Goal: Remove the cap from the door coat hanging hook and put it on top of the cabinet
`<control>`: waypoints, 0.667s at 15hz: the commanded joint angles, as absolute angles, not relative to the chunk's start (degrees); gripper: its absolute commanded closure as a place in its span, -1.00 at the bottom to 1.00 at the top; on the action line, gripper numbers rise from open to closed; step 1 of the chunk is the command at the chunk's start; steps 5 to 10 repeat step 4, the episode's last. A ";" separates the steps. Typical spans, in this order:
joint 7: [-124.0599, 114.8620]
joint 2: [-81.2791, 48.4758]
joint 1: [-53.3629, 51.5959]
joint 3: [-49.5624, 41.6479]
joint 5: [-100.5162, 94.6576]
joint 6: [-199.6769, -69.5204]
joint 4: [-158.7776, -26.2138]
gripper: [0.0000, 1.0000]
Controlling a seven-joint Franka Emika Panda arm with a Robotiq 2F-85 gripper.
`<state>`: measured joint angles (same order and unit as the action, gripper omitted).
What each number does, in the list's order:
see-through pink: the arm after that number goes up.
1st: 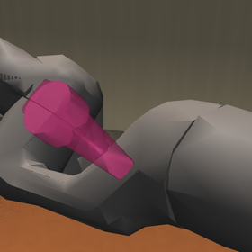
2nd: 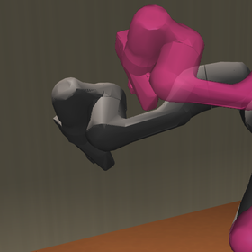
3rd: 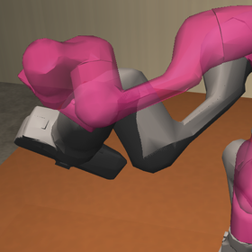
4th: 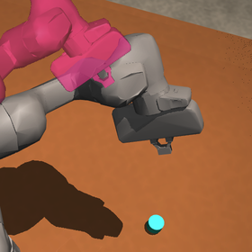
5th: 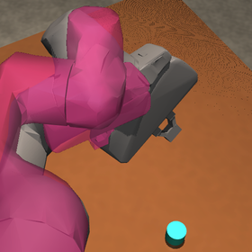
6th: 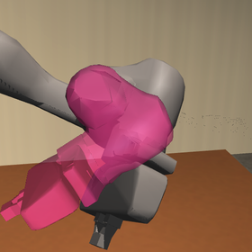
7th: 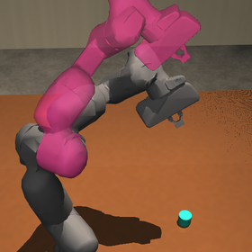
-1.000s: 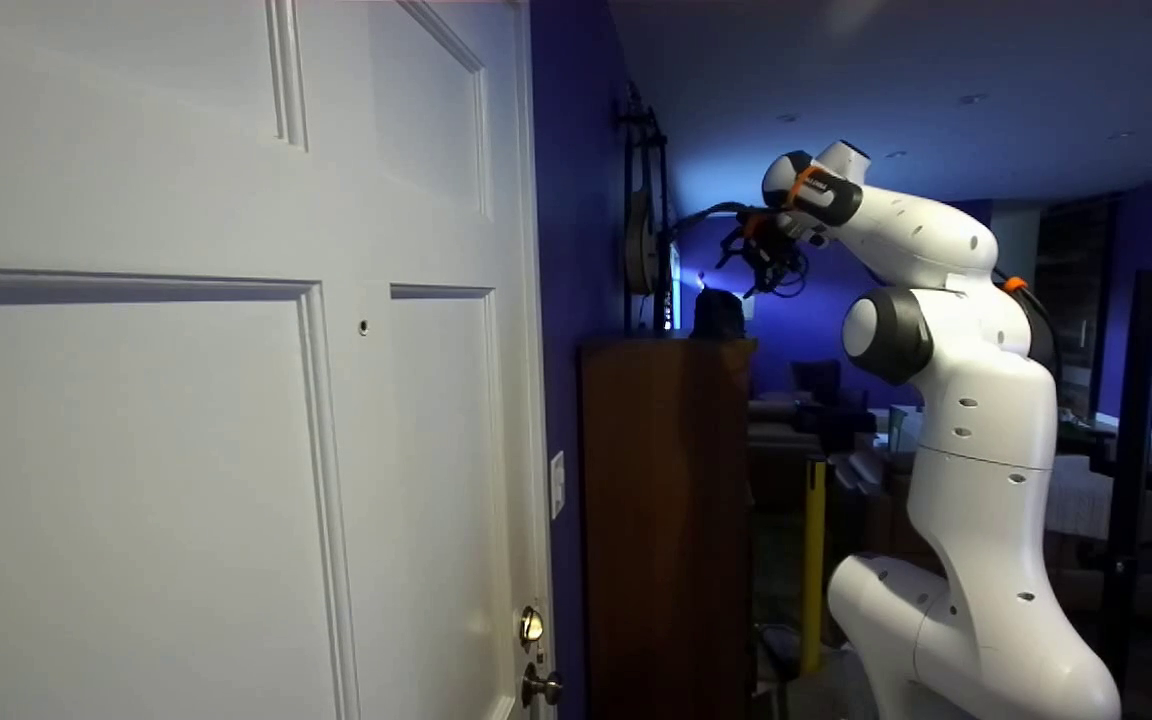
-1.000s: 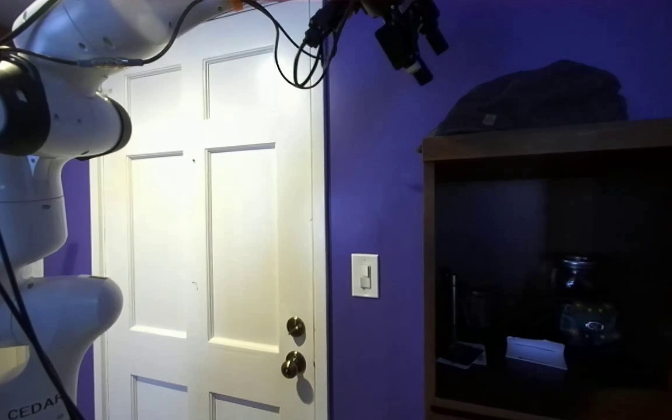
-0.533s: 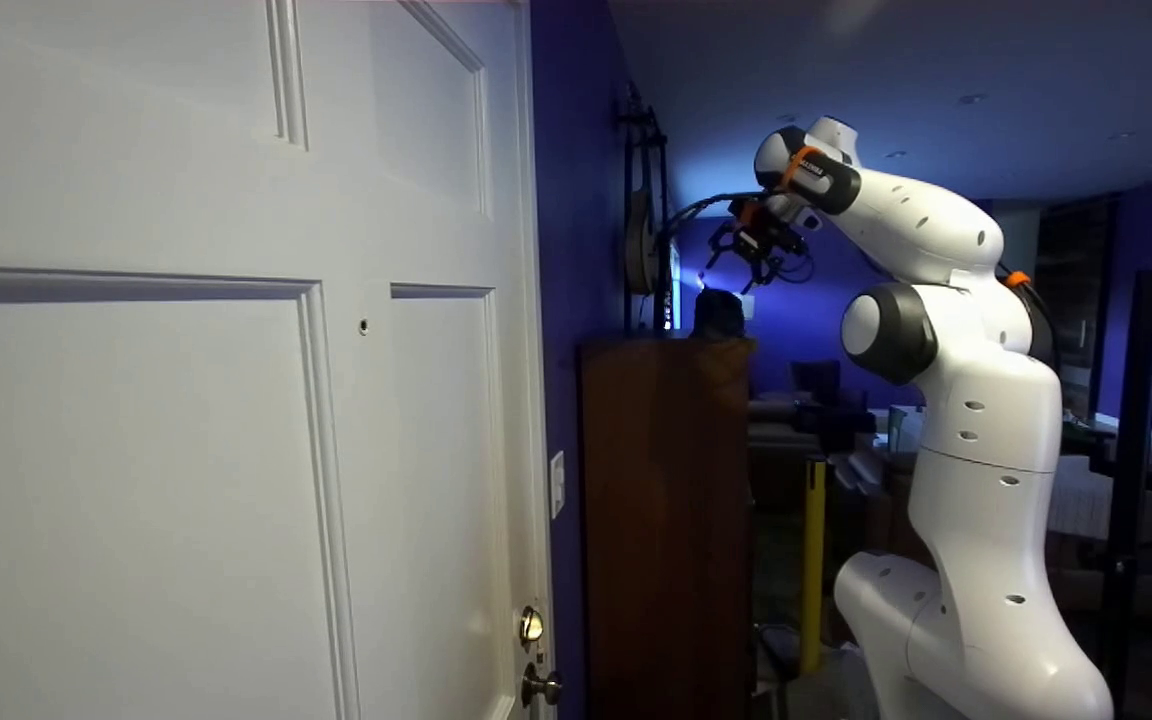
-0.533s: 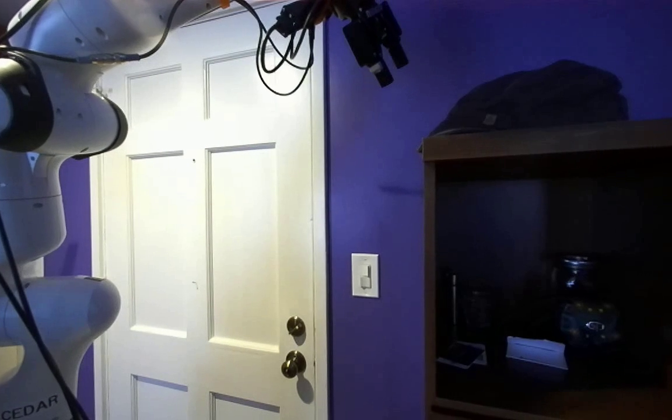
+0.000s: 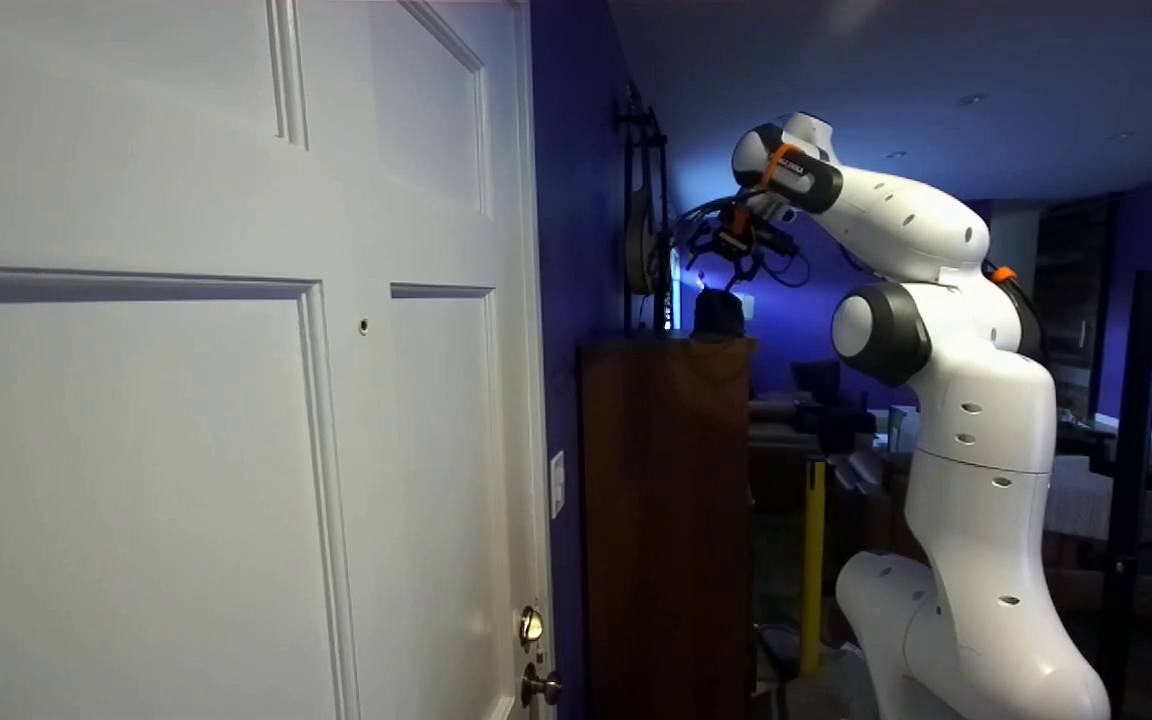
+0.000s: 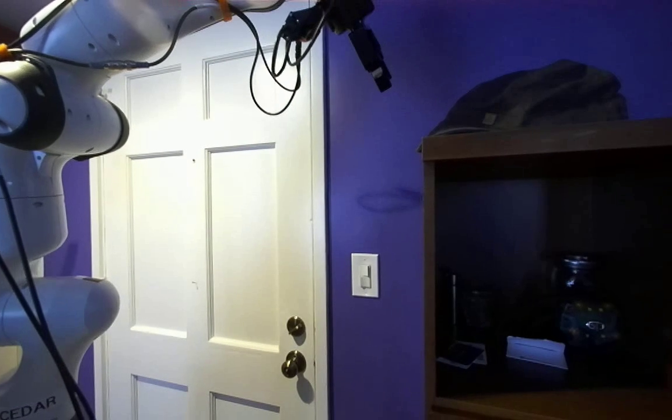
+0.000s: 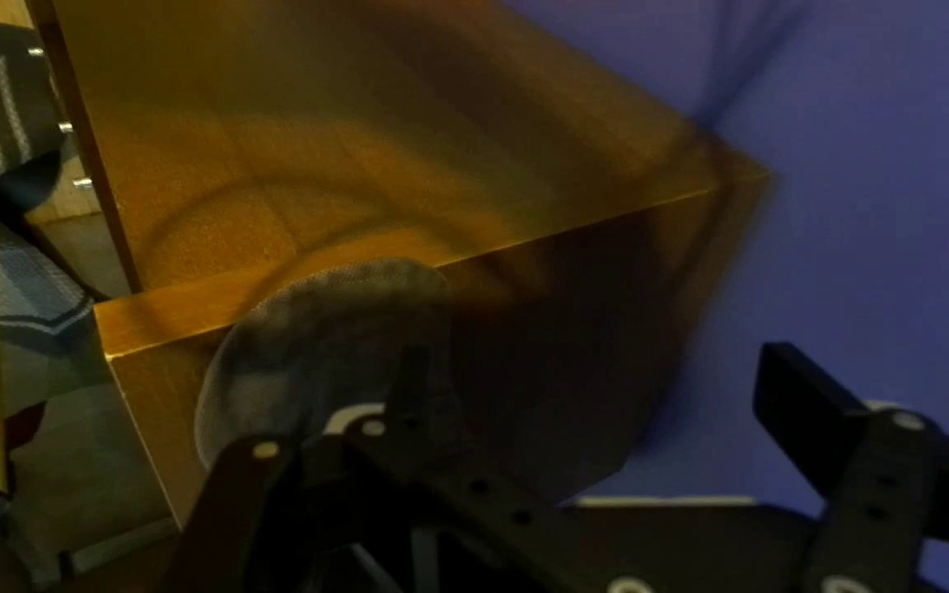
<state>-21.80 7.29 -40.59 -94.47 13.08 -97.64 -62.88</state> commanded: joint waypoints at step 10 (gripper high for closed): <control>-19.63 6.02 -40.44 -93.11 13.09 -97.67 -63.60 -1.00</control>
